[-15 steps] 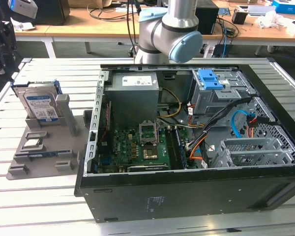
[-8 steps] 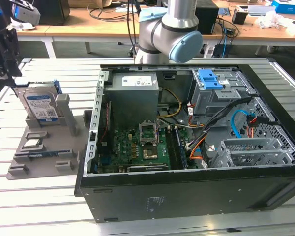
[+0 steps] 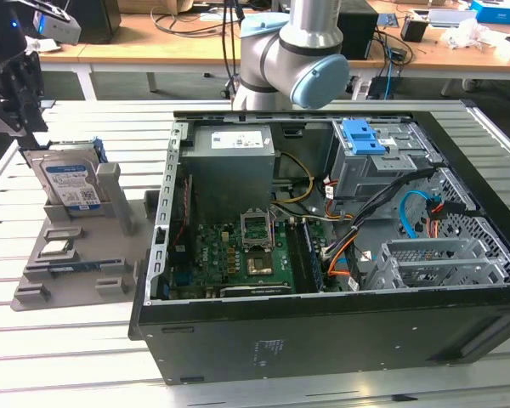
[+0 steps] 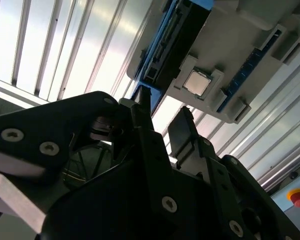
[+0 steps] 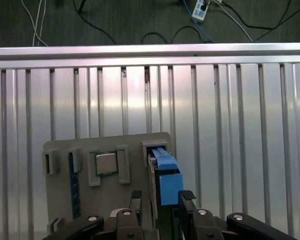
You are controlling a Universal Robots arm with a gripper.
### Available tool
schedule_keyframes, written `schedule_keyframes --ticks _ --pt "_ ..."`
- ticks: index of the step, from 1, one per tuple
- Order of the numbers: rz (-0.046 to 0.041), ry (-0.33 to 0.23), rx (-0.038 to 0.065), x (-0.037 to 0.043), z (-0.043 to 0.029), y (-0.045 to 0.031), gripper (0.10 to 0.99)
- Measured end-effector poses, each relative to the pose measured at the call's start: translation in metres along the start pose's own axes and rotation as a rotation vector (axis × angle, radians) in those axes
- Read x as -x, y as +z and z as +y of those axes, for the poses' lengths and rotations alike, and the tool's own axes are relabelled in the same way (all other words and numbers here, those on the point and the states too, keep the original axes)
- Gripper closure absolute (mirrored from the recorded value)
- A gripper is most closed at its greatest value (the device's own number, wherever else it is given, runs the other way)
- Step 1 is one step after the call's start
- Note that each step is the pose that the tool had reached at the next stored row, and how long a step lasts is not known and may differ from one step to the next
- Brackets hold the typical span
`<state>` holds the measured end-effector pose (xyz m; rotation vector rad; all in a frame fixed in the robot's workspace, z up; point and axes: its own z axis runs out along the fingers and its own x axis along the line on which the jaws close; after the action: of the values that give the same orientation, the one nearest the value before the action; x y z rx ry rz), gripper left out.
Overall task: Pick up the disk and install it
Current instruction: 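Pick up the disk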
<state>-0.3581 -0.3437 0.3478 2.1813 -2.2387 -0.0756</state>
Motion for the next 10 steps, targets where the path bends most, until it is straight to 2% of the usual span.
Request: schedule_keyframes --ticks 6,10 --pt "0.002 -0.034 0.001 0.007 -0.0026 0.0075 0.667" --pt "0.0021 -0.037 0.001 0.0077 -0.0032 0.0139 0.667"
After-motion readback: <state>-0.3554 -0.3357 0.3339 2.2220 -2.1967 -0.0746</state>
